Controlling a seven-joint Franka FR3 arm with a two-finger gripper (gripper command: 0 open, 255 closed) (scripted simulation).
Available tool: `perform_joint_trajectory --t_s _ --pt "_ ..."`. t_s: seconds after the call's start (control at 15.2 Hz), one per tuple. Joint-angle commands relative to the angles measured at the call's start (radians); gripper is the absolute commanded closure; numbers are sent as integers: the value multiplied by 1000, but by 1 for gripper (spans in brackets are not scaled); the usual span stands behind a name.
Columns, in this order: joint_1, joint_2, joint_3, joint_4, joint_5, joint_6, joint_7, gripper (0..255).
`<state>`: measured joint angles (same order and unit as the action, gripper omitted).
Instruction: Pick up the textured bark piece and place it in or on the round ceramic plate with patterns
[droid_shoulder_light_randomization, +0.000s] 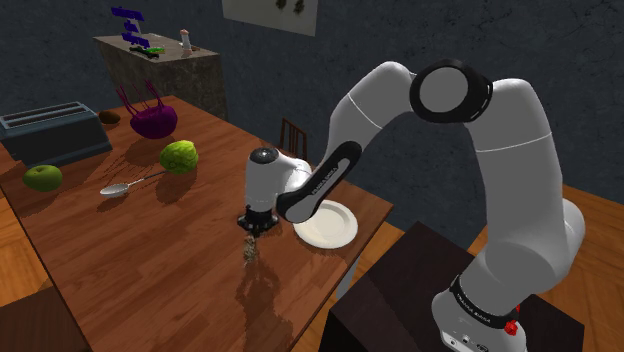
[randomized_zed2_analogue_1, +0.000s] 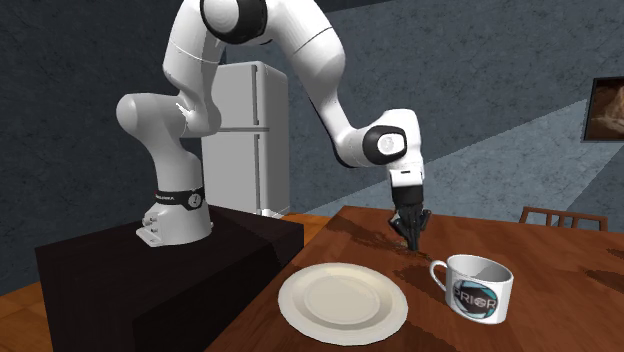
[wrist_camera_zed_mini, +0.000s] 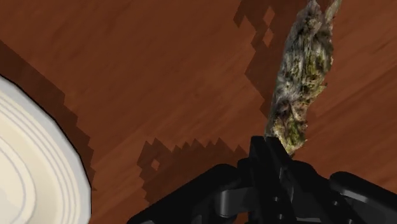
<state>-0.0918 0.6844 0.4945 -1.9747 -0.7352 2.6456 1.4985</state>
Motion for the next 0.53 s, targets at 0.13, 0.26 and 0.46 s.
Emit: perform_joint_trajectory --t_s 0.13,0.26,0.46 --pt "-6 -12 7 -8 7 -5 -3 0" --pt "18 33 48 72 115 -138 32 0" --pt "49 89 65 156 188 -238 72 0"
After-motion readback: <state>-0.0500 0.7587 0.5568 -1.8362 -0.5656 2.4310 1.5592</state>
